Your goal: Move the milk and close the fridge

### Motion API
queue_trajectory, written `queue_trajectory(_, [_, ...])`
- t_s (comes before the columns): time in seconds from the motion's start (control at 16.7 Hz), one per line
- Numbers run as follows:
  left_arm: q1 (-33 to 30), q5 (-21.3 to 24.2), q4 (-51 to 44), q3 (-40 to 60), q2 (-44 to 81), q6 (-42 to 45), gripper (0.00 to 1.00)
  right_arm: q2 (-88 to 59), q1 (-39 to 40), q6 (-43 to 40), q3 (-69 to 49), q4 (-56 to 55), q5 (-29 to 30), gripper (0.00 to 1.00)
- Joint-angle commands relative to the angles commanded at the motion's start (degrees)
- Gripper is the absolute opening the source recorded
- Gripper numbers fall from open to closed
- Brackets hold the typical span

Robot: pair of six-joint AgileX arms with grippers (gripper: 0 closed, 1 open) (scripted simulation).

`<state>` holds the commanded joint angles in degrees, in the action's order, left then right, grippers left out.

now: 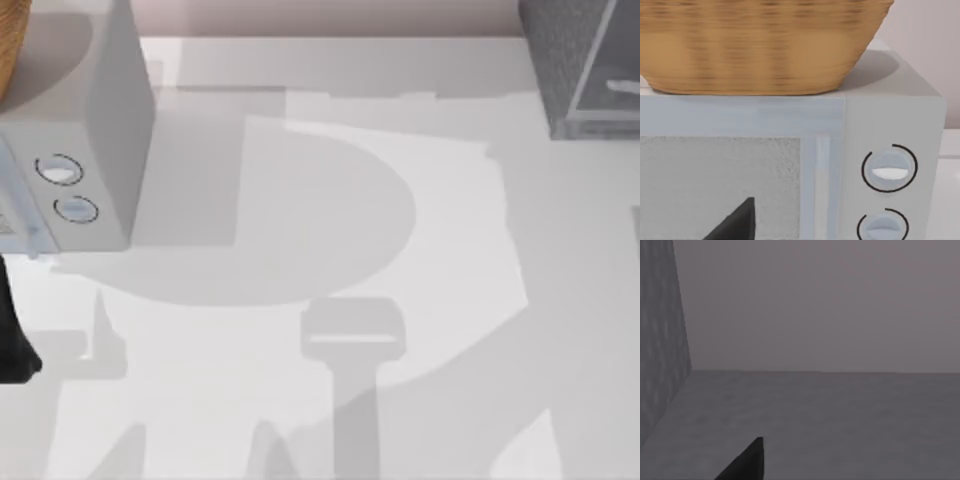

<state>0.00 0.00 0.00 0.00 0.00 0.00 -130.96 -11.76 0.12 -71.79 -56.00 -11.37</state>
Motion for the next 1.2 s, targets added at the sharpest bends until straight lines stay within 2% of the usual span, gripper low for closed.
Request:
queue_trajectory(0.3, [0.0,0.0,0.0,0.0,0.0,0.0,1.0,0.59,0.24,0.04,0.25,0.14,-0.02,1.0])
queue_trajectory(0.54, [0.0,0.0,0.0,0.0,0.0,0.0,1.0,8.88,1.61,0.18,3.61,2.51,0.08,1.0])
queue_trajectory(0.78, [0.0,0.0,0.0,0.0,0.0,0.0,1.0,26.43,3.42,-0.01,10.93,7.89,1.14,1.0])
queue_trajectory(1.2, [0.0,0.0,0.0,0.0,0.0,0.0,1.0,69.47,6.28,-0.89,31.61,23.76,5.24,1.0])
